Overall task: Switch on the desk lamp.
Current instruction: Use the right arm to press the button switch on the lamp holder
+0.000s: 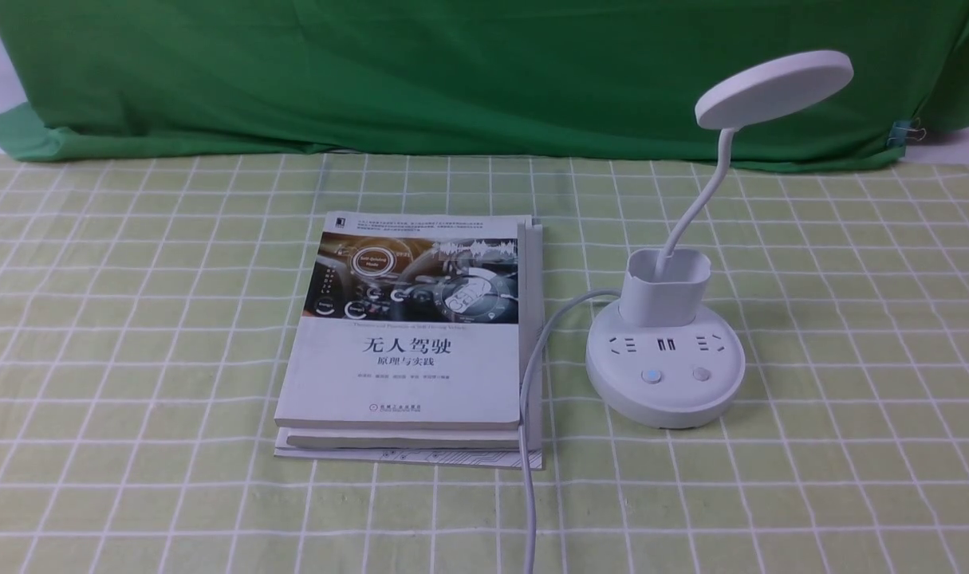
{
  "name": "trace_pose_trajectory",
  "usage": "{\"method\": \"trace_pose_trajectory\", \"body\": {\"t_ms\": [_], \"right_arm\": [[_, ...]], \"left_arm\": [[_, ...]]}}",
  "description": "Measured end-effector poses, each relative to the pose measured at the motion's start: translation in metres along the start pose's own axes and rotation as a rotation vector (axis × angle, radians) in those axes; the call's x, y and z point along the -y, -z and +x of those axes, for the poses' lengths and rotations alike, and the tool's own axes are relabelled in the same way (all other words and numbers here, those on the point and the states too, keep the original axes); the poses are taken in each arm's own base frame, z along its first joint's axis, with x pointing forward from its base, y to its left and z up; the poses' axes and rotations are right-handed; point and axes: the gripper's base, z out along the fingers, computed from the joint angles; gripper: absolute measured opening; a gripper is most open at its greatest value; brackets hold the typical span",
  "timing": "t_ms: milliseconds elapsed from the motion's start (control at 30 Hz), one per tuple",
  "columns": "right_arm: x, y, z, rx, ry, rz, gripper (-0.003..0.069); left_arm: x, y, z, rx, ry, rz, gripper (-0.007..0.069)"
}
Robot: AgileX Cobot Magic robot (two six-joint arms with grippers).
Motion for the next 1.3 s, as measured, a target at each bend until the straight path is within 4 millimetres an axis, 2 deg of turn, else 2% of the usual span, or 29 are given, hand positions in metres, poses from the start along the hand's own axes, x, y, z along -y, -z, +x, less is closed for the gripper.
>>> {"method": "trace_pose_trajectory", "body": {"t_ms": [67, 100, 167, 200, 233, 267, 300, 367, 400, 433, 600, 933, 1300], "right_arm": [[-0.006, -0.018, -0.017, -0.139, 0.059, -0.013, 0.0045], [-0.008, -0.032, -0.022, -0.209, 0.084, -0.015, 0.0045], [-0.012, -0.044, -0.029, -0.267, 0.116, -0.024, 0.0043], [-0.017, -0.071, -0.034, -0.363, 0.159, -0.036, 0.0036], [-0.020, -0.083, -0.036, -0.398, 0.175, -0.045, 0.0033], [-0.022, -0.089, -0.037, -0.415, 0.187, -0.050, 0.0033], [-0.032, -0.112, -0.039, -0.471, 0.239, -0.075, 0.0032], [-0.045, -0.139, -0.041, -0.517, 0.287, -0.102, 0.0032], [-0.045, -0.141, -0.041, -0.520, 0.286, -0.101, 0.0032], [-0.054, -0.162, -0.042, -0.547, 0.314, -0.116, 0.0032], [-0.059, -0.203, -0.040, -0.599, 0.328, -0.110, 0.0033], [-0.047, -0.246, -0.041, -0.608, 0.319, -0.076, 0.0033], [-0.046, -0.267, -0.037, -0.625, 0.320, -0.073, 0.0033]], "left_arm": [[0.000, 0.000, 0.000, 0.000, 0.000, 0.000, 0.0019], [0.000, 0.000, 0.000, 0.000, 0.000, 0.000, 0.0019], [0.000, 0.000, 0.000, 0.000, 0.000, 0.000, 0.0019], [0.000, 0.000, 0.000, 0.000, 0.000, 0.000, 0.0019], [0.000, 0.000, 0.000, 0.000, 0.000, 0.000, 0.0019], [0.000, 0.000, 0.000, 0.000, 0.000, 0.000, 0.0019], [0.000, 0.000, 0.000, 0.000, 0.000, 0.000, 0.0019], [0.000, 0.000, 0.000, 0.000, 0.000, 0.000, 0.0019], [0.000, 0.000, 0.000, 0.000, 0.000, 0.000, 0.0019], [0.000, 0.000, 0.000, 0.000, 0.000, 0.000, 0.0019], [0.000, 0.000, 0.000, 0.000, 0.000, 0.000, 0.0019], [0.000, 0.000, 0.000, 0.000, 0.000, 0.000, 0.0019], [0.000, 0.000, 0.000, 0.000, 0.000, 0.000, 0.0019]]}}
